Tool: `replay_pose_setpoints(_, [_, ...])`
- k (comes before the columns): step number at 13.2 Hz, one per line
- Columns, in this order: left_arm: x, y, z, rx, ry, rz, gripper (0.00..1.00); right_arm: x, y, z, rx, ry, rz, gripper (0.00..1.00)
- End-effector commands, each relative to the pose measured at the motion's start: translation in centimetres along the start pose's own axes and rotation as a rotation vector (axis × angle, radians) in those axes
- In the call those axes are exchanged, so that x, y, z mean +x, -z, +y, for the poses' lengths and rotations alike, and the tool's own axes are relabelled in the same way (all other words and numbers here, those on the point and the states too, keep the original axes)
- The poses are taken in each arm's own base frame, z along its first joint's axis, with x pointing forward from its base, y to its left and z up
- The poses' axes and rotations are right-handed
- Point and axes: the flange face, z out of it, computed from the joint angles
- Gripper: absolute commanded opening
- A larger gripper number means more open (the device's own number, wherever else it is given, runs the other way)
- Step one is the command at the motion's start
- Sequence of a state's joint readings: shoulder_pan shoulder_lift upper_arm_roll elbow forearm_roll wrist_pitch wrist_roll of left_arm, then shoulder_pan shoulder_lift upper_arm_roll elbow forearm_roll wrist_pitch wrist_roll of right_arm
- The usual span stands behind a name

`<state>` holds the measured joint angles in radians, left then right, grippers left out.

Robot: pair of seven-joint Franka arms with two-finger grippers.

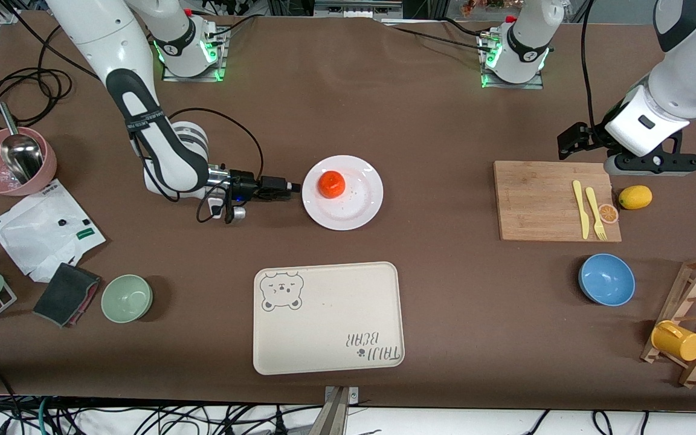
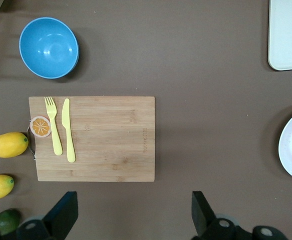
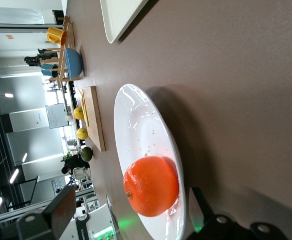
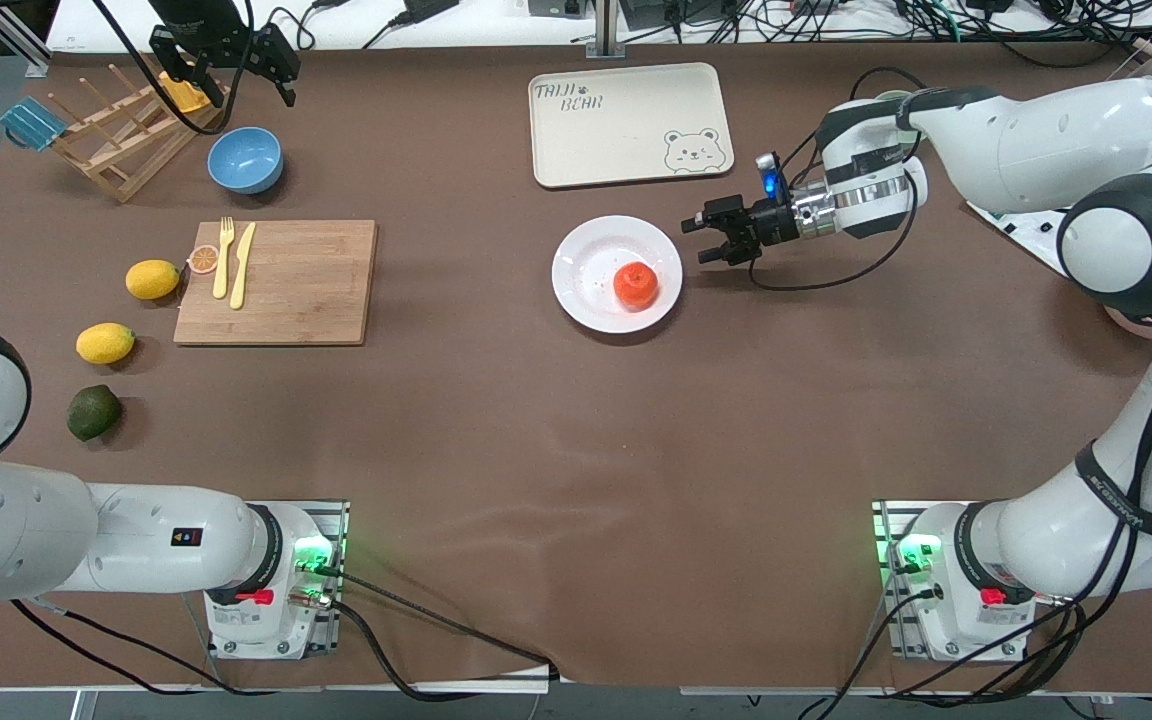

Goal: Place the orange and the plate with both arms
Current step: 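Move the right gripper to the plate rim and grip the rim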

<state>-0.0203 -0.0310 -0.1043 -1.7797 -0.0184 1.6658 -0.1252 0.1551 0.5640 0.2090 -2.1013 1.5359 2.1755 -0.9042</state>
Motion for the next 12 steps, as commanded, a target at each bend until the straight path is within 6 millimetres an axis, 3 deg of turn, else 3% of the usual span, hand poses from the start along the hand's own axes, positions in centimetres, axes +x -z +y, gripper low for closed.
replay_pose_setpoints(1, [0.3,0.5,0.0,0.020,-0.027,0.002,1.00,0.8,-0.6,0.5,0.022,0.035,0.011,1.00])
replay_pose_setpoints(12, [0.3,0.5,0.2,0.021,-0.029,0.003,1.00,0.6,-2.6,1.4,0.012,0.054,-0.016,1.00])
